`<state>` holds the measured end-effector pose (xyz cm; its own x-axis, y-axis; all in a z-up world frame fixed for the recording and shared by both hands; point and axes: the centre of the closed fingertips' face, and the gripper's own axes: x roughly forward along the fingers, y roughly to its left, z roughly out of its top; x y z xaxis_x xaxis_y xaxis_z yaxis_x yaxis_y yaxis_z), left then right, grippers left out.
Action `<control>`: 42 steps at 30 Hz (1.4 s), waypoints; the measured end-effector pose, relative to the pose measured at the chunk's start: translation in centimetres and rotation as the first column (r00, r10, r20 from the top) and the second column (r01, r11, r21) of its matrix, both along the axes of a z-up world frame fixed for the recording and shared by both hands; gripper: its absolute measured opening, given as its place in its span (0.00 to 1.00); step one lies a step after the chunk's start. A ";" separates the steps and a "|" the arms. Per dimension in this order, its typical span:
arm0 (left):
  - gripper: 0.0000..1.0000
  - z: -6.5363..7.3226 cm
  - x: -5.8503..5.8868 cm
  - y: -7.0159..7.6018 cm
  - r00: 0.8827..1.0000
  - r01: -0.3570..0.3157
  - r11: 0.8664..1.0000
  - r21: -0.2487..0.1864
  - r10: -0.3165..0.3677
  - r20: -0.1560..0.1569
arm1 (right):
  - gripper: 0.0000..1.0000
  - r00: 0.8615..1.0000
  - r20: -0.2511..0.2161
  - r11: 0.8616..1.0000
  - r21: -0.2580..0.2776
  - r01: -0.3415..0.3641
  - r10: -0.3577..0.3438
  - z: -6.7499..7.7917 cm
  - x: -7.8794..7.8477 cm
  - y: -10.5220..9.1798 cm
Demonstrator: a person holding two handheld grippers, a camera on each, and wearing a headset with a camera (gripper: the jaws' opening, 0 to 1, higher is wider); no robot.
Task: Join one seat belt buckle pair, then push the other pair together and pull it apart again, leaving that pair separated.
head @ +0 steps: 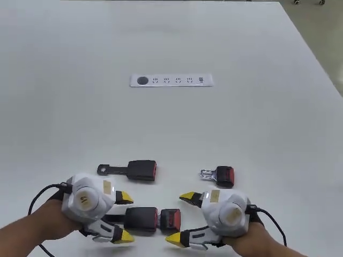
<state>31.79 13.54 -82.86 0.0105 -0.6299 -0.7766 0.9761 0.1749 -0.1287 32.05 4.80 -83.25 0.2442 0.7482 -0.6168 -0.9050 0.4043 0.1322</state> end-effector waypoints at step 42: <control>0.72 0.5 12.2 1.4 0.991 0.010 0.996 0.093 -0.022 0.134 | 0.70 0.999 0.030 0.995 -0.092 0.025 -0.022 -0.5 9.7 -13.3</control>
